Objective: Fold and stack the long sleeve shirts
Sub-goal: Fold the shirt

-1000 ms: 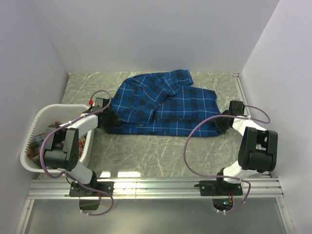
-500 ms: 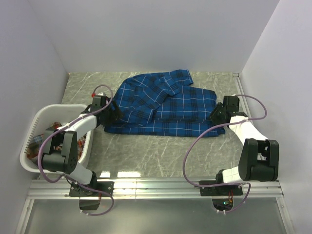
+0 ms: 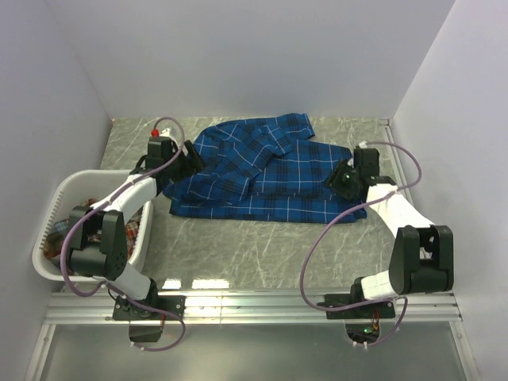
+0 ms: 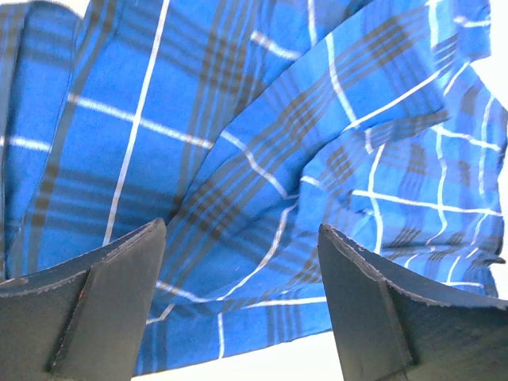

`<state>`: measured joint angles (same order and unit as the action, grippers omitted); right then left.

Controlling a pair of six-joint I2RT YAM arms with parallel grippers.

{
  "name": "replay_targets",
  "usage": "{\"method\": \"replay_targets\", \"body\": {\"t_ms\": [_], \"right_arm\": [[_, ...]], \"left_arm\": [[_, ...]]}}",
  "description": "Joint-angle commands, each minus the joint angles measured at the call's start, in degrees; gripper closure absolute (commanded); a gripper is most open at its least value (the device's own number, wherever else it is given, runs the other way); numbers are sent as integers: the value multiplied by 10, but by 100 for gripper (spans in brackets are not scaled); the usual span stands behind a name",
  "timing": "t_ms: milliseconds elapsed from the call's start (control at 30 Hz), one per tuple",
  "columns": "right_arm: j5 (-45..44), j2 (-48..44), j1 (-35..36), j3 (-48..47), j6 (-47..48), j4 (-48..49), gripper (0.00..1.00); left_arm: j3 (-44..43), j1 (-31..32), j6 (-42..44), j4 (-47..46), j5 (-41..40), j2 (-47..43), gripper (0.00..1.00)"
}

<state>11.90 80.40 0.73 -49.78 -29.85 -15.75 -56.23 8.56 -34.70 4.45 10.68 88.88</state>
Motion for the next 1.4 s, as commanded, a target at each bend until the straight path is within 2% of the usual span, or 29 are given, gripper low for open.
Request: {"method": "replay_targets", "body": {"t_ms": [0,167,367,467,600,733,833,933,1100,1367], "right_arm": [[-18,24,47,-68,28,-6,50],[-44,53,56,-82,-10,-15,51],[-72,78,45,-76,-8,-23,53],[-65,90,51,-92,-13,-21,53],[-45,104,66,-88,-28,-3,53],[-39,106,91,-91,-8,17,53],[-36,122,110,-112,3,26,52],[-21,156,115,-131,-19,17,51],[-10,200,110,-146,-50,-28,51],[-8,207,38,-86,-50,-100,51]], "left_arm": [[-33,2,-5,-7,2,-12,17],[-63,35,19,20,-2,-1,17],[-70,84,38,21,-24,6,17],[-94,105,63,20,-25,33,17],[-158,145,90,36,-69,99,17],[-180,151,85,38,-105,130,17],[-173,151,88,34,-105,139,17],[-169,151,82,51,-142,140,17],[-101,150,48,50,-176,96,17],[-7,151,-4,69,-183,-10,18]]}}
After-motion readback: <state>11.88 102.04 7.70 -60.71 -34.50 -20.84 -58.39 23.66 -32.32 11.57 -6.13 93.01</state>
